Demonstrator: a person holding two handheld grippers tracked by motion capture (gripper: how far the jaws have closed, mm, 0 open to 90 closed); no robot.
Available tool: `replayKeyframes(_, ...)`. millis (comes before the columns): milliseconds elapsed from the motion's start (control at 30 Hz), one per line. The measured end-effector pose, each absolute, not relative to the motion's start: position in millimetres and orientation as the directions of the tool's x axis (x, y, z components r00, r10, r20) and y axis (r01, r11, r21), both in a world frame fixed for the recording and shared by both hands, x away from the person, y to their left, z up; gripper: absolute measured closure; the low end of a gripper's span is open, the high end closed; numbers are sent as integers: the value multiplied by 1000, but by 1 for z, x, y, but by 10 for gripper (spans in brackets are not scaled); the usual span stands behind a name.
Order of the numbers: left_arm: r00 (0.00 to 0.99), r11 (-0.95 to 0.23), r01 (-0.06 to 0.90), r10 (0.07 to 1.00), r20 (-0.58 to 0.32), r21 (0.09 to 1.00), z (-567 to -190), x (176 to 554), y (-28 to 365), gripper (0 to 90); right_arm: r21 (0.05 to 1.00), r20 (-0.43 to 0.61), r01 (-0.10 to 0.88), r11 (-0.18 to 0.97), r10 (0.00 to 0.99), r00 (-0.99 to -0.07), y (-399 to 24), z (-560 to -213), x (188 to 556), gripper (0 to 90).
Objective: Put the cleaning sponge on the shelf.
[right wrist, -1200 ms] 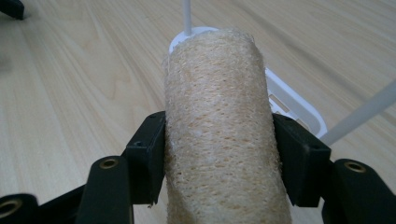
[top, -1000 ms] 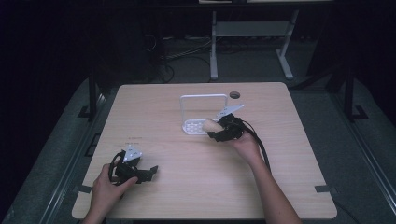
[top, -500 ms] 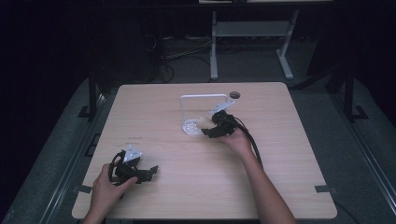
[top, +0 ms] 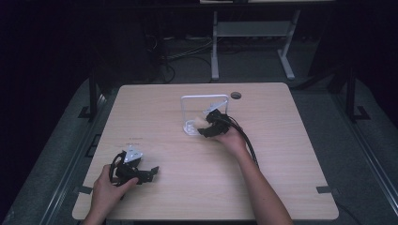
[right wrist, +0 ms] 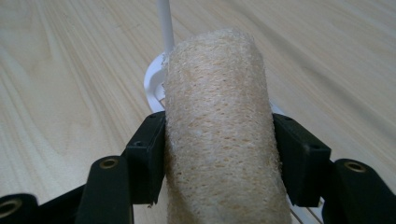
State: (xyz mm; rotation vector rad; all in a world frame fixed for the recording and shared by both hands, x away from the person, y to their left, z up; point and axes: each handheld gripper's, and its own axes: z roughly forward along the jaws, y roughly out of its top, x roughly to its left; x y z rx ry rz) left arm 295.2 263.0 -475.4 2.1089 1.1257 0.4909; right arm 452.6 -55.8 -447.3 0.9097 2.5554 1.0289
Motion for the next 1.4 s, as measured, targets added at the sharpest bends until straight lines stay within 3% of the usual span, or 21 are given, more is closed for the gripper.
replayKeyframes(767,554,-391,573,833,11,720,-475,295,263,127,660,-12,473,584,638,-770,-40,-456,461,394)
replayKeyframes(1000,554,-391,574,833,11,720,-475,295,263,126,661,-2,480,578,640,-768,-40,-457,462,340)
replayKeyframes(1400,553,-388,573,833,9,722,-475,295,263,127,700,-8,447,557,632,-775,-47,-434,450,307)
